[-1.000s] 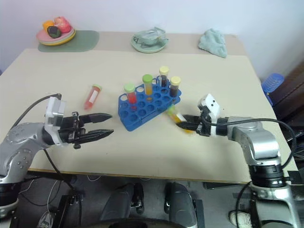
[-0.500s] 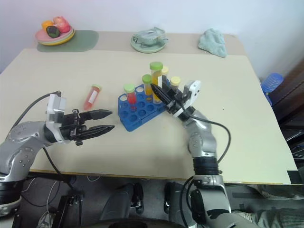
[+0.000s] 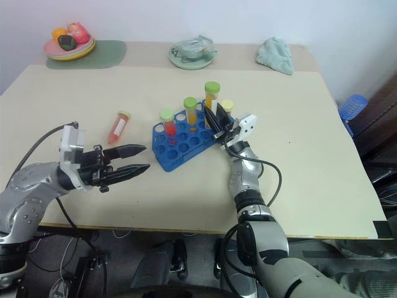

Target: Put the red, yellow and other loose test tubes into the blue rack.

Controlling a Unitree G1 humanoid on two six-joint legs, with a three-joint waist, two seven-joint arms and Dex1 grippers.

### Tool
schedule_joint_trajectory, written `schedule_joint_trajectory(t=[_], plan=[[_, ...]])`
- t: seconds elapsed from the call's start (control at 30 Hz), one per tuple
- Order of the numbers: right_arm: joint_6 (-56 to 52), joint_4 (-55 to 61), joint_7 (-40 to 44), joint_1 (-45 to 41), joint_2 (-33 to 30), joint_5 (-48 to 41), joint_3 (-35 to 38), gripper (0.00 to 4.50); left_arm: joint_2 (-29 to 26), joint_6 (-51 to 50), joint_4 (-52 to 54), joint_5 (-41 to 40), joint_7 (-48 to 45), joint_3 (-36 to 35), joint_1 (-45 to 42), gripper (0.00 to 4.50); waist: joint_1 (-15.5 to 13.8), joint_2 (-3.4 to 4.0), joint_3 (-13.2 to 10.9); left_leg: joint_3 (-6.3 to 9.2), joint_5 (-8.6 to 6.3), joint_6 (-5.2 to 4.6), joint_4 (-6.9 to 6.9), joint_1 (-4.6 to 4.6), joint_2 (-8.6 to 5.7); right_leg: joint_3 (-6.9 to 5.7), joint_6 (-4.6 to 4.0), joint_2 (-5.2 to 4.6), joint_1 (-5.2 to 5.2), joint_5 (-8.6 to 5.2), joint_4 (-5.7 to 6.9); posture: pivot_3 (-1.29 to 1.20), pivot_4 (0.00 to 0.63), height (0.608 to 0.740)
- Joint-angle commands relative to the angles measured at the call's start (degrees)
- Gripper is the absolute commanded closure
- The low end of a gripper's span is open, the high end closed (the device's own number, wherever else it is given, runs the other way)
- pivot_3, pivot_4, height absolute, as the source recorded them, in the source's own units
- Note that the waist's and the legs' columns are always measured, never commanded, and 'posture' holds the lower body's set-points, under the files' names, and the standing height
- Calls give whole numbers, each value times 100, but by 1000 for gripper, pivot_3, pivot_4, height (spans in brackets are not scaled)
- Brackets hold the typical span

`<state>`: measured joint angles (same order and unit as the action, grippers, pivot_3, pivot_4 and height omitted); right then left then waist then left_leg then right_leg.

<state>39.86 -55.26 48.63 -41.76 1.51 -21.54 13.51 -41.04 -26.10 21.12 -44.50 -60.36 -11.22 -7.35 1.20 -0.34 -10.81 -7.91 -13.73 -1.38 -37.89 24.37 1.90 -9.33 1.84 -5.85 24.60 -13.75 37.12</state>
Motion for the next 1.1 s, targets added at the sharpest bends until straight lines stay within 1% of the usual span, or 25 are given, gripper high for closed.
schedule_joint_trajectory(t=[0.03,0.3,0.57,0.8,0.97,1.1], plan=[[405,-295,-45,-194,-13,26,97,3729,-82,-34,224,-136,40,-218,8,1864,3,-1,0,0,0,0,0,0,0,0,0,0,-1,0,0,0,150,740],[580,-571,43,-233,42,17,141,3729,-119,-49,191,-135,46,-250,-28,1864,14,-3,2,0,1,2,0,-20,2,1,-1,-1,-18,0,1,0,150,740],[357,-300,637,-36,214,-156,77,3729,-63,10,142,-90,30,-175,-79,1864,17,-3,2,0,1,3,0,-21,4,2,-1,0,-18,0,2,0,150,740],[208,-20,885,181,381,-111,-57,3729,-22,38,104,-69,8,-133,-100,1864,36,-7,5,1,1,4,4,-23,6,1,-2,1,-18,0,3,0,150,740],[147,-71,845,261,384,31,-175,3729,-3,47,80,-55,-10,-117,-123,1864,119,-12,7,2,3,8,5,-32,6,1,-2,0,-24,0,6,0,150,740],[142,-222,650,248,320,203,-244,3729,11,51,101,-51,-12,-122,-98,1864,124,-13,8,3,4,11,7,-35,6,1,-2,0,-26,0,7,0,150,740]])
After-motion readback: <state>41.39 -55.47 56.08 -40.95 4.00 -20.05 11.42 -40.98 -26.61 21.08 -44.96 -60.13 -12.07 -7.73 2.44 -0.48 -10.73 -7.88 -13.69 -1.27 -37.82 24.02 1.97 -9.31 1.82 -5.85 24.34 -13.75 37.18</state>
